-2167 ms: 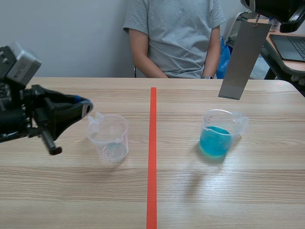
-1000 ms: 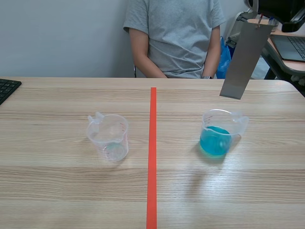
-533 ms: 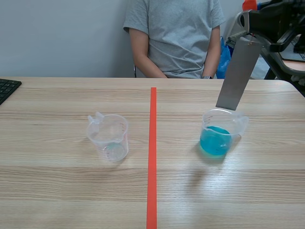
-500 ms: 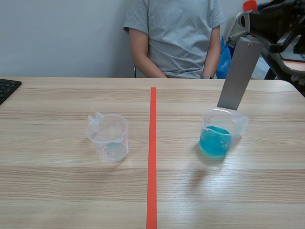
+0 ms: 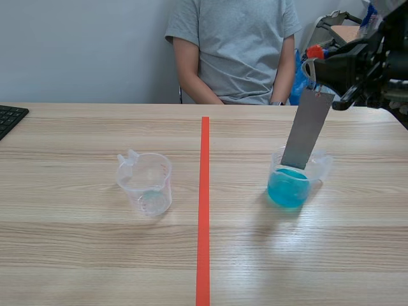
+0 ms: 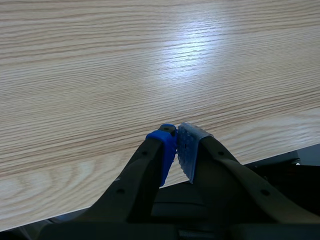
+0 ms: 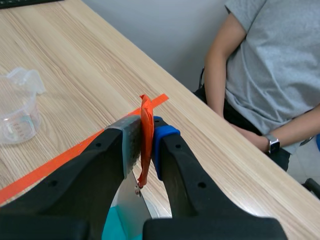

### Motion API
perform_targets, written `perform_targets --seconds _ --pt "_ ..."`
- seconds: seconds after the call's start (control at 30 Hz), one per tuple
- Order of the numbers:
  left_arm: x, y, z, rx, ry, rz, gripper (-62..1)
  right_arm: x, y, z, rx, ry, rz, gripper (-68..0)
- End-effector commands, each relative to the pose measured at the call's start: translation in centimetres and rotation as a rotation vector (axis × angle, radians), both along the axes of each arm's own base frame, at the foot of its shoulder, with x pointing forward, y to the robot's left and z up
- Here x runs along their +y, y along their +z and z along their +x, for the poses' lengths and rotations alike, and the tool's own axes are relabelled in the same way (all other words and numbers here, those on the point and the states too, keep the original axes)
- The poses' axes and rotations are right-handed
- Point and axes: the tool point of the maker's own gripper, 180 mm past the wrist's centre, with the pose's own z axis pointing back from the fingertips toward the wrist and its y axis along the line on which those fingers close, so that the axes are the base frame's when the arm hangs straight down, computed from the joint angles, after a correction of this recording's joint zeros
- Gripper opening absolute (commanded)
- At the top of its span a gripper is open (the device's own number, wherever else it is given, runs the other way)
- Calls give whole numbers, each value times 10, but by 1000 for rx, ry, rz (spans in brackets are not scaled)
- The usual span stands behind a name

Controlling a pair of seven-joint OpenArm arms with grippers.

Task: Do the redox reaction experiment.
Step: 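Lower the plate into the blue solution, then hold the plate still in the solution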

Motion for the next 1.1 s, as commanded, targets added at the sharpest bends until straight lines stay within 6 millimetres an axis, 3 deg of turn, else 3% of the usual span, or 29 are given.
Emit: perform_targets --seconds 0.0,0.27,0.47,1.07 --pt "0 4 3 -19 -3 -7 -558 1 6 4 -25 8 16 -662" --pt "0 4 3 -19 -2 -7 -558 5 -33 4 26 5 -4 -662" --pt "0 4 4 -19 -2 -7 -558 5 -51 4 52 1 -36 -662" --pt "0 4 3 -19 -2 -7 -558 3 -55 4 44 4 -68 -662"
